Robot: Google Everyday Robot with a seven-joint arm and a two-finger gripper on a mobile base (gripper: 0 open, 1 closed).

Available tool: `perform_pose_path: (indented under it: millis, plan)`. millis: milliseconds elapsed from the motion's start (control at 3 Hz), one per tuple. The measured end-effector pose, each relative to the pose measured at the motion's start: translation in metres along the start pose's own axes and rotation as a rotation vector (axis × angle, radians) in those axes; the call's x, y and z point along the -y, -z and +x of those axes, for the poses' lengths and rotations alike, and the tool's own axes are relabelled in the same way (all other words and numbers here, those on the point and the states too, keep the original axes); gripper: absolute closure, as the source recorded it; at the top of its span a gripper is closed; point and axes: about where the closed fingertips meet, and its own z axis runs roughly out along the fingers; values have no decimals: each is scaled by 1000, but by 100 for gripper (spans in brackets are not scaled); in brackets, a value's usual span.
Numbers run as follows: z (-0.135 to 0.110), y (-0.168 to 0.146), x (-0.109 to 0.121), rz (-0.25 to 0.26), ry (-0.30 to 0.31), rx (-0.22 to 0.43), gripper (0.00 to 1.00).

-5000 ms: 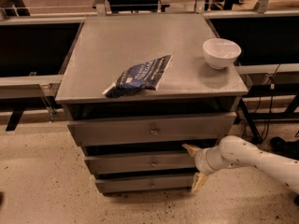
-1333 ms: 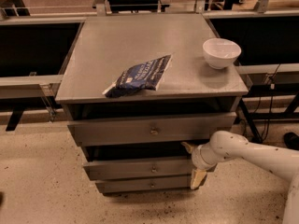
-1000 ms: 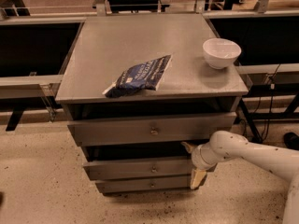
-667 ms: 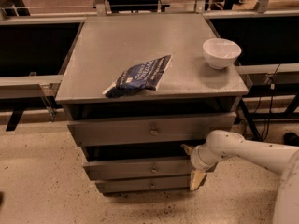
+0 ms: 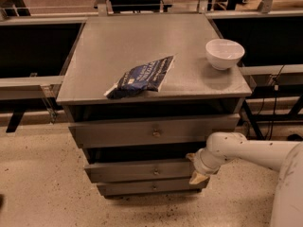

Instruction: Open middle drawer

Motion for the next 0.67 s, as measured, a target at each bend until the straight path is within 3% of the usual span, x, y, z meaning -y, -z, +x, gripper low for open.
perform_pose_path:
  millis: [333,667]
  plan:
    - [1,4,-4,-6,-13,-5,52]
    - [1,6,-7,-11,-20,-5,51]
